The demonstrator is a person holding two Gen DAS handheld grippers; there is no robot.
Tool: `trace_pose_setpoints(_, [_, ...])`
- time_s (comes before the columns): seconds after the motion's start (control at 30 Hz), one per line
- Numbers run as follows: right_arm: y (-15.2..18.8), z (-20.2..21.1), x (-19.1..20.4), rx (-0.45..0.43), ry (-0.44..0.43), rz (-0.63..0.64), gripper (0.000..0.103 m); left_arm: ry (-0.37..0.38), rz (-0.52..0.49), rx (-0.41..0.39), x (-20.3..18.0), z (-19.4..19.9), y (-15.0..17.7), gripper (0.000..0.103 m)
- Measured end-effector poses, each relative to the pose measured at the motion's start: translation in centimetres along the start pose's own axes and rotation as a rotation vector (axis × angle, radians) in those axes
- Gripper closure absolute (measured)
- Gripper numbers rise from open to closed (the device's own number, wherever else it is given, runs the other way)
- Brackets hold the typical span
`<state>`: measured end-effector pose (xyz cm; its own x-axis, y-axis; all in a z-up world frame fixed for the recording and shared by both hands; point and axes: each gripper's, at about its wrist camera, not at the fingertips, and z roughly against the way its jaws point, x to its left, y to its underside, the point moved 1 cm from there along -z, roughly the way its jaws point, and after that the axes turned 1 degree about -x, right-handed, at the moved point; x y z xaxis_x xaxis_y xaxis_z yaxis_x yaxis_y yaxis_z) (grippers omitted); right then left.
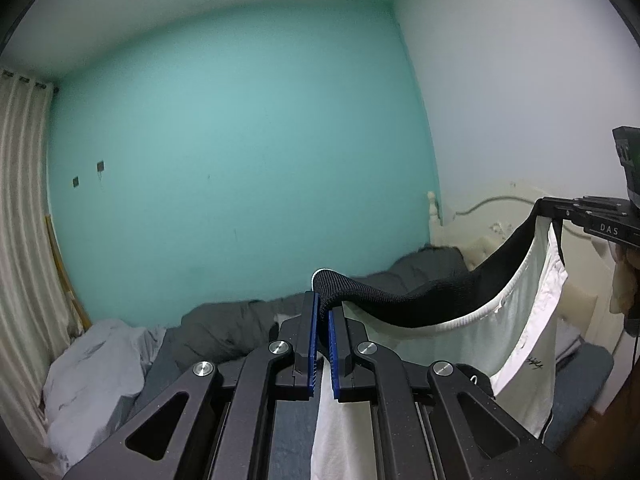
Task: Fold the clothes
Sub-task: 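Raise the white polo shirt high and let it hang open from both grippers, then lower the white polo shirt flat onto the bed and open both grippers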
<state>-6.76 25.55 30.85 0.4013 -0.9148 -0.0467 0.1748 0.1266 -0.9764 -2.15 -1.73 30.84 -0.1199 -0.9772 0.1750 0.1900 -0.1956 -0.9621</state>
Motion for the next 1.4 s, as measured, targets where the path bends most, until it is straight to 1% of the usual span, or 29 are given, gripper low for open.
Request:
trace_pose_setpoints(0.13, [2.2, -3.2, -0.4, 0.065, -0.004, -0.012, 0.099, 0.009, 0.010, 0.060, -0.2, -2.8, 2.2, 0.098])
trace_pose_setpoints(0.27, [4.6, -7.1, -1.2, 0.129, -0.004, -0.026, 0.099, 0.015, 0.029, 0.127, -0.1, -7.1, 4.5, 0.098])
trace_pose_setpoints(0.43, [8.0, -13.6, -3.2, 0.213, 0.005, -0.055, 0.099, 0.015, 0.038, 0.217, -0.1, -14.8, 8.4, 0.098])
trace_pose_setpoints(0.63, [13.4, -23.1, -5.9, 0.325, 0.009, -0.094, 0.099, 0.015, 0.052, 0.323, 0.0, -24.0, 13.3, 0.098])
trace_pose_setpoints(0.77, [17.9, -30.0, -7.3, 0.406, 0.008, -0.114, 0.099, 0.018, 0.064, 0.401, -0.2, -31.5, 18.2, 0.098])
trace_pose_setpoints(1.03, [26.8, -41.9, -10.1, 0.546, 0.019, -0.132, 0.099, 0.027, 0.107, 0.534, 0.2, -43.8, 26.8, 0.098])
trace_pose_setpoints(1.23, [32.3, -49.8, -12.1, 0.618, 0.036, -0.135, 0.099, 0.027, 0.118, 0.620, -0.1, -52.4, 32.8, 0.098])
trace_pose_setpoints(1.4, [36.2, -55.0, -13.4, 0.664, 0.053, -0.145, 0.099, 0.031, 0.135, 0.683, -0.2, -58.9, 37.5, 0.098])
